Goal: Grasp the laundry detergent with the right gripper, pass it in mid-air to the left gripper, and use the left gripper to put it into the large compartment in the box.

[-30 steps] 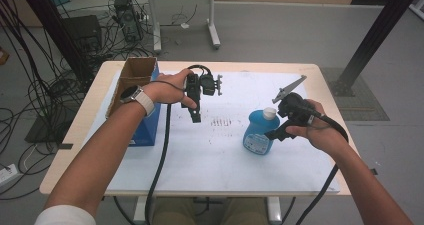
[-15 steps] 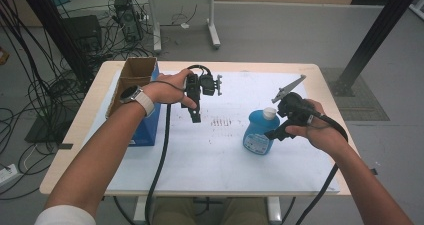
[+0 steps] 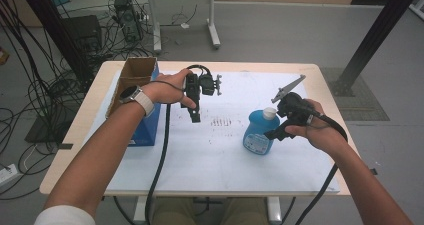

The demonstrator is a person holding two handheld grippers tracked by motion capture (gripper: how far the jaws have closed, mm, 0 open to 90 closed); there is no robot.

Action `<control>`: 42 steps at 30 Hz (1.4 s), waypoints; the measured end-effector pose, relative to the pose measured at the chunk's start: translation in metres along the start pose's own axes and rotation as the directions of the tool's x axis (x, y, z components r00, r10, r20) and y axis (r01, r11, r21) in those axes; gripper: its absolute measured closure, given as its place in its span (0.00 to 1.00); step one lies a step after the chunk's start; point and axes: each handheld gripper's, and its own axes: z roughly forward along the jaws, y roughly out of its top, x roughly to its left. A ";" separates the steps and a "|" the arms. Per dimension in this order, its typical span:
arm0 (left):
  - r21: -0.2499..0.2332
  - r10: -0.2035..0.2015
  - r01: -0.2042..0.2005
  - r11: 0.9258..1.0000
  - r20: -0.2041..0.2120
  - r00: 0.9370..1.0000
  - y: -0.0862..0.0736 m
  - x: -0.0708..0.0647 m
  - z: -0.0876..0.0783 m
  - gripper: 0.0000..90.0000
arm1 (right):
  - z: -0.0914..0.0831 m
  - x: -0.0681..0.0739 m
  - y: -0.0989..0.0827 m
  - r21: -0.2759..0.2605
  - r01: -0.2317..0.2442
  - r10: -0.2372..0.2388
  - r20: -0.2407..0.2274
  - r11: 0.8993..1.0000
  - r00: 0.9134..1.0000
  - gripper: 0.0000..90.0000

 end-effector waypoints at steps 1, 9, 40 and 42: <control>0.000 -0.002 0.002 1.000 0.001 1.000 0.000 0.000 0.000 0.12 | 0.000 0.000 0.000 0.000 0.000 0.000 0.000 1.000 1.000 0.08; 0.001 -0.002 0.002 1.000 0.001 1.000 0.000 0.000 0.000 0.12 | 0.000 0.000 0.000 0.000 -0.001 0.001 0.000 1.000 1.000 0.08; -0.005 -0.007 0.007 1.000 -0.004 1.000 -0.002 0.001 0.000 0.12 | 0.003 0.000 0.002 -0.006 -0.001 0.001 -0.006 1.000 1.000 0.08; -0.008 -0.010 0.009 1.000 -0.004 1.000 -0.002 0.001 0.000 0.12 | 0.003 0.000 0.002 -0.008 -0.002 0.001 -0.006 1.000 1.000 0.08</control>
